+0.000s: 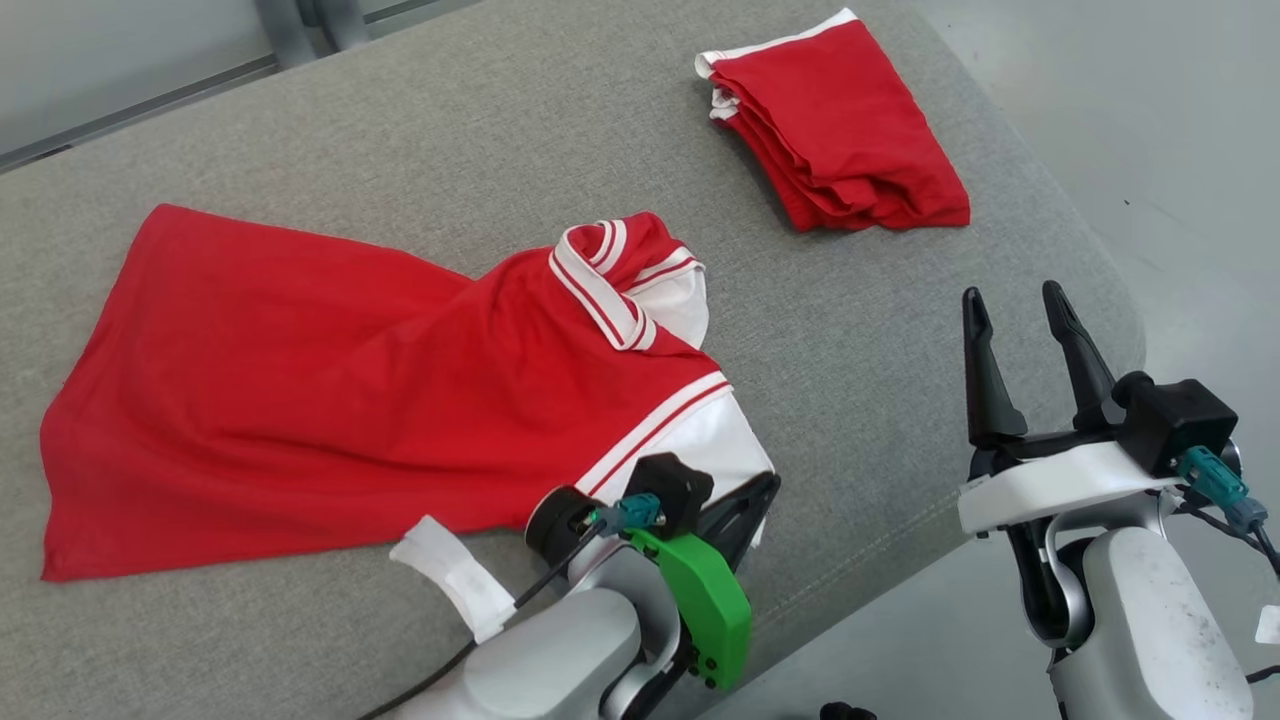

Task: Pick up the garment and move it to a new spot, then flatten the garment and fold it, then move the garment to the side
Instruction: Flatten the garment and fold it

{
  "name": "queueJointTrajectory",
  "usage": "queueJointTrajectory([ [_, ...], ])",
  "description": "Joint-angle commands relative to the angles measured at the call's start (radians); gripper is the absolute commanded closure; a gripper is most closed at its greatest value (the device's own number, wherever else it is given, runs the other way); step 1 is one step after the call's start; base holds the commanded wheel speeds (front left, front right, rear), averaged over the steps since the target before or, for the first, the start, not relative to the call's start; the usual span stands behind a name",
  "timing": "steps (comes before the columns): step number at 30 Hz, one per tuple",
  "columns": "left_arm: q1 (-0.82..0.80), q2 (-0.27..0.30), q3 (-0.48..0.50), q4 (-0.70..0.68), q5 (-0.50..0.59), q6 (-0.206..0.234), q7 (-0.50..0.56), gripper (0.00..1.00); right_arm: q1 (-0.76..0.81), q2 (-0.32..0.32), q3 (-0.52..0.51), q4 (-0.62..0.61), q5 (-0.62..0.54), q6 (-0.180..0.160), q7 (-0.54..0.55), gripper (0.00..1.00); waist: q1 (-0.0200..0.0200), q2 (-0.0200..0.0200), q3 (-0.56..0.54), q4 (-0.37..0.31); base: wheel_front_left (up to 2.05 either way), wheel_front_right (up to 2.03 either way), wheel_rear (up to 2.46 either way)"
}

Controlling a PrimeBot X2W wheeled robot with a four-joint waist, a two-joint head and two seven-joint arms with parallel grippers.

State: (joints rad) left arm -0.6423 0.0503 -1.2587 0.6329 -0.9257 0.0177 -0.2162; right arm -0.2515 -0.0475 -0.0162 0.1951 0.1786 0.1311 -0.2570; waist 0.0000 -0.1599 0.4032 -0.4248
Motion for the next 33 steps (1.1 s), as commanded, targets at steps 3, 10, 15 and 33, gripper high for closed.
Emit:
queueJointTrajectory([
  [3,-0.044,0.001,-0.004,-0.006,-0.019,0.021,-0.02,1.0,-0.014,-0.003,0.014,0.008,0.007,-0.001,-0.007,0.0,0.0,-0.0001,0.008,-0.018,0.0,0.0,0.0],
  [10,-0.062,0.001,-0.02,-0.01,-0.047,0.037,-0.021,0.73,-0.022,-0.003,0.04,0.017,0.017,-0.001,-0.008,0.0,0.0,-0.0001,0.009,-0.026,0.0,0.0,0.0],
  [15,-0.026,0.001,-0.022,-0.027,-0.022,0.011,0.01,0.0,-0.01,-0.003,0.032,0.019,0.016,-0.001,-0.007,0.0,0.0,-0.0001,0.006,0.015,0.0,0.0,0.0],
  [33,-0.043,0.002,0.135,-0.005,-0.013,0.082,-0.048,0.0,0.033,-0.003,0.004,0.024,-0.043,-0.001,-0.006,0.0,0.0,-0.0001,-0.108,0.231,0.0,0.0,0.0],
])
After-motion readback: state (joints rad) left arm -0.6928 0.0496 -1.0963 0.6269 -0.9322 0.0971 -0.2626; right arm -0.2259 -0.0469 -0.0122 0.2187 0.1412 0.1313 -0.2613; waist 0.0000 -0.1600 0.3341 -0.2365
